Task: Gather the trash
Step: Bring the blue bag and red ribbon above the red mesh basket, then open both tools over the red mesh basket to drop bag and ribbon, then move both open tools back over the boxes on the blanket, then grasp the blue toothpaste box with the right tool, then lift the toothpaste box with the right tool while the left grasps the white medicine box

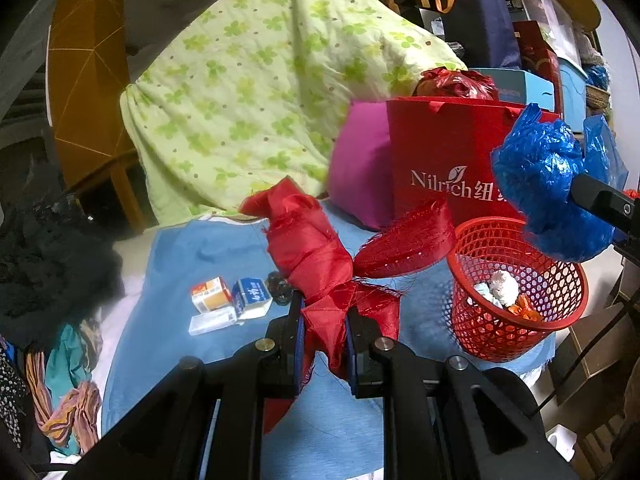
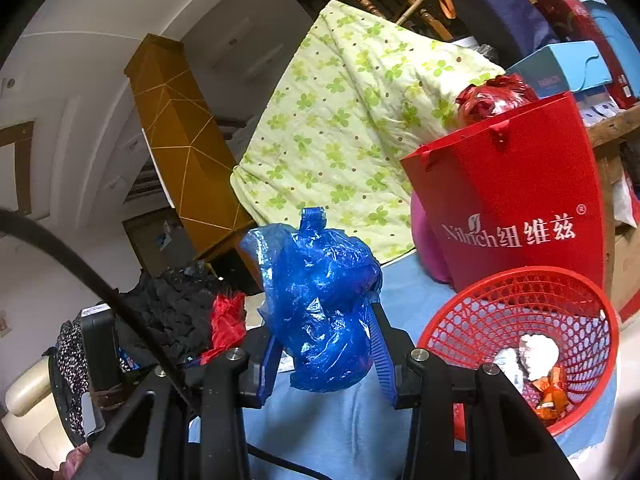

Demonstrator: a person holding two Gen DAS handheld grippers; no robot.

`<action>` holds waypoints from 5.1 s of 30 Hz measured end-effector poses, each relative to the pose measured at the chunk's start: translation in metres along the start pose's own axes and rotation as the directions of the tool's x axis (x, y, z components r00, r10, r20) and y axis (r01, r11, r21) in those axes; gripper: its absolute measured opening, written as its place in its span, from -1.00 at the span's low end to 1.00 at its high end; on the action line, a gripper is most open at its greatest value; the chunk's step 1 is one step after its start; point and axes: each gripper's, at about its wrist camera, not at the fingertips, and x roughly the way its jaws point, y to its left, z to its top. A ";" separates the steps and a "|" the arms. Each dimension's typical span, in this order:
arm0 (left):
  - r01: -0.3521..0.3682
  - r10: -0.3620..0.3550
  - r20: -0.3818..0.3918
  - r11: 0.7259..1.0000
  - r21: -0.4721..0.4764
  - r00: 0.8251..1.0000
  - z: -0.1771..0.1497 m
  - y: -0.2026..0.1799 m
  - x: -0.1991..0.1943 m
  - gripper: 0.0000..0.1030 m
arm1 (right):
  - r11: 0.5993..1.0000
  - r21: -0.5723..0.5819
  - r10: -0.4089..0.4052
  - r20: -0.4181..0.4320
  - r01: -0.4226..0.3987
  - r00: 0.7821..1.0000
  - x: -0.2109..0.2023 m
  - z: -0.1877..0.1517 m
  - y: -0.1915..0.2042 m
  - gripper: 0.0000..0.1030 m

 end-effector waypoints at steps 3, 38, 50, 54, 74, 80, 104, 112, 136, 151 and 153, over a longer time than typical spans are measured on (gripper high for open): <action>0.007 -0.007 0.001 1.000 0.011 1.000 0.000 -0.005 -0.001 -0.66 | 1.000 0.008 -0.011 0.009 0.011 1.000 -0.004 0.001 -0.005 -0.16; 0.303 -0.305 -0.017 0.936 0.179 0.952 0.050 -0.136 0.010 -0.57 | 0.938 0.288 -0.220 0.063 0.194 0.973 -0.065 0.003 -0.131 -0.11; 0.262 -0.257 -0.048 0.946 0.190 0.965 0.028 -0.132 0.032 0.34 | 0.917 0.351 -0.226 0.061 0.191 0.972 -0.072 -0.004 -0.153 0.37; 0.229 -0.218 -0.090 0.965 0.129 0.972 0.014 -0.100 0.042 0.35 | 0.925 0.333 -0.213 0.057 0.183 0.975 -0.067 -0.001 -0.142 0.37; -0.189 0.123 -0.272 0.955 -0.227 0.954 -0.101 0.143 0.086 0.36 | 0.997 0.067 0.037 -0.183 -0.025 0.982 0.078 -0.005 0.010 0.37; -0.252 0.165 -0.307 0.930 -0.268 0.937 -0.119 0.192 0.108 0.36 | 0.997 0.037 0.070 -0.345 -0.061 0.936 0.162 -0.037 0.038 0.37; -0.073 -0.094 -0.261 0.822 -0.565 0.961 -0.108 0.289 0.274 0.36 | 0.996 0.078 0.074 -0.653 -0.030 0.754 0.469 -0.115 0.026 0.39; -0.033 -0.165 -0.282 0.811 -0.584 0.945 -0.103 0.284 0.316 0.36 | 0.999 0.034 0.001 -0.666 0.028 0.746 0.510 -0.123 0.016 0.47; 0.044 -0.173 -0.259 0.897 -0.440 0.950 -0.084 0.266 0.297 0.19 | 0.997 0.080 0.068 -0.708 -0.017 0.703 0.433 -0.103 0.003 0.09; 0.157 -0.399 -0.280 0.774 -0.613 0.873 -0.105 0.276 0.358 0.16 | 0.965 0.197 0.008 -0.687 0.176 0.727 0.379 -0.109 -0.058 0.09; 0.190 -0.431 -0.300 0.785 -0.589 0.851 -0.104 0.264 0.355 0.16 | 0.965 0.181 -0.016 -0.685 0.192 0.729 0.381 -0.107 -0.060 0.09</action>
